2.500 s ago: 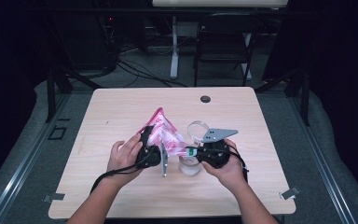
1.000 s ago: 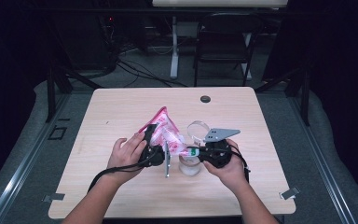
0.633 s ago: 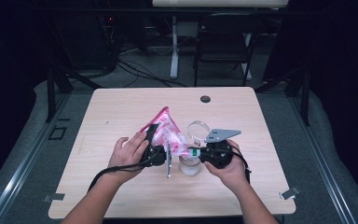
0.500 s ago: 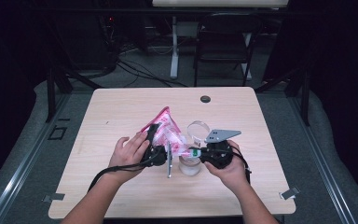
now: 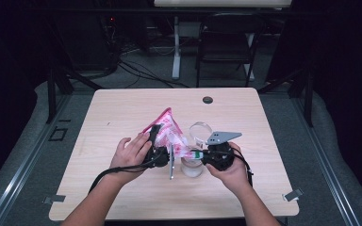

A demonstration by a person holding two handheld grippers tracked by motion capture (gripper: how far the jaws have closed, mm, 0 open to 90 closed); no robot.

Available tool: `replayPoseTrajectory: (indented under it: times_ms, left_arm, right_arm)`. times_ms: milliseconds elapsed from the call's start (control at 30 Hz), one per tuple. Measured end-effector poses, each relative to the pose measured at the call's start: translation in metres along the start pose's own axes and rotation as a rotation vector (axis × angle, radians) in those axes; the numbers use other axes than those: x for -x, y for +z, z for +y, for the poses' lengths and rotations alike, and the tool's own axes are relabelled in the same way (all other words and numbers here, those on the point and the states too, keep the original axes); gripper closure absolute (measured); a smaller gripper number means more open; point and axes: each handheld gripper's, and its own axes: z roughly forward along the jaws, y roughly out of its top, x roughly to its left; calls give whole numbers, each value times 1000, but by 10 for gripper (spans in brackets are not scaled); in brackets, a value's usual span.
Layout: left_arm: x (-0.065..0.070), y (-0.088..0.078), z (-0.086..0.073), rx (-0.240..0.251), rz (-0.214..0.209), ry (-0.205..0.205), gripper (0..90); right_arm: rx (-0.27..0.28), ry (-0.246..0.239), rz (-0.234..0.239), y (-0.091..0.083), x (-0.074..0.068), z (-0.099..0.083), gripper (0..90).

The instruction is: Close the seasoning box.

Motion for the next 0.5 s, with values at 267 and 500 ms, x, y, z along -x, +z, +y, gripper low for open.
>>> replayPoseTrajectory:
  times_ms: [267,500]
  left_arm:
    - [0,0,0,0,2,2,632]
    - [-1,-1,-1,-4,3,2,632]
  right_arm:
    - [-5,-4,-1,1,0,0,900]
    - [-4,-5,-2,2,0,0,900]
